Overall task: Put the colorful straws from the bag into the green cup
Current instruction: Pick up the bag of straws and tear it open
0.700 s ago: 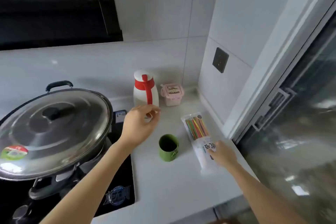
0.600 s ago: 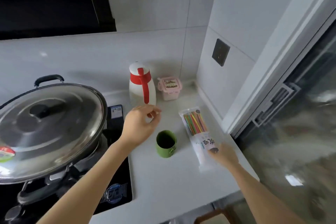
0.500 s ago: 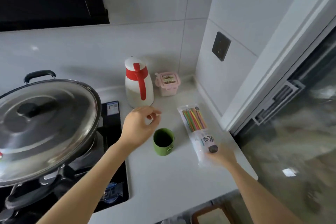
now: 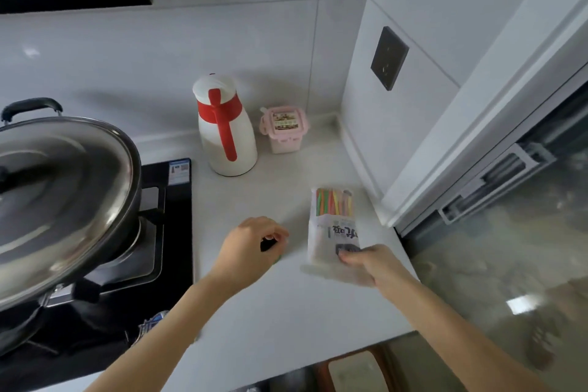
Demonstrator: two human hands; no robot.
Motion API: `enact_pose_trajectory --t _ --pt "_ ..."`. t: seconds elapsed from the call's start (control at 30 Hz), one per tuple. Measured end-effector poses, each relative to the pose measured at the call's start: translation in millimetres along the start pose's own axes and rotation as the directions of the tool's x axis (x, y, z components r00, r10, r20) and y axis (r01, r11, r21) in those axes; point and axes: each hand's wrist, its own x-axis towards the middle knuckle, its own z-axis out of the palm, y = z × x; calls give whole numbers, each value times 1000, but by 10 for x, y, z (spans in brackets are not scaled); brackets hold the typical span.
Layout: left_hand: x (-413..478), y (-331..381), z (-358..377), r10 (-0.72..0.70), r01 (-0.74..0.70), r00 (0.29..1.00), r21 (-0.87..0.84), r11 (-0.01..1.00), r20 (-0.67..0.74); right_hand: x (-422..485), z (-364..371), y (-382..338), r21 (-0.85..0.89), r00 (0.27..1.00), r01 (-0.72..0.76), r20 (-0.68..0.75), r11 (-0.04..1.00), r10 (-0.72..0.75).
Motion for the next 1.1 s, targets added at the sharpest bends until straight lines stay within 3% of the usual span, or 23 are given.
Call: enact_pose_trajectory --t 0.17,0.27,0.33,0.4,0.47,0.53,0.63,0.7,0.8,0.9,0.97,1.03,1.1 --pt "122 281 -90 200 -192 951 -56 980 235 -568 -304 -543 42 993 -2 116 999 -2" --pt "139 518 -148 397 -366 888 -166 916 230 -846 -391 -782 53 985 -39 169 998 30" --pt "150 629 -218 380 -317 908 -306 898 175 -1038 -394 -877 -34 973 -46 226 998 53" --pt "155 668 -290 302 -226 943 -391 892 142 -1212 -364 -930 -279 968 71 251 958 1" --pt "144 646 -348 253 -173 956 -409 896 149 -1373 -299 -943 -531 959 275 208 802 -191" --pt "111 611 -419 221 -128 957 -412 902 188 -1526 -224 -958 -702 870 440 178 560 -460" --pt "75 508 -534 178 -76 950 -364 928 256 -1625 -37 -969 -728 681 625 331 283 -653" --pt "48 446 -637 156 -52 943 -334 941 294 -1607 113 -972 -704 598 683 386 195 -702" --pt "-16 354 -775 120 -38 955 -288 957 270 -1535 335 -974 -665 548 711 322 228 -772" --pt "-155 265 -809 -24 23 1000 -167 986 -5 -1458 567 -955 -593 587 712 212 375 -781" --pt "-294 205 -784 -147 127 979 -146 981 -139 -1414 744 -936 -517 631 712 173 475 -757" --pt "-408 147 -748 -247 227 968 -261 938 -45 -1386 904 -931 -429 673 707 165 562 -721" --pt "-501 105 -726 -298 298 951 -487 821 81 -1368 997 -948 -328 725 682 185 653 -664"
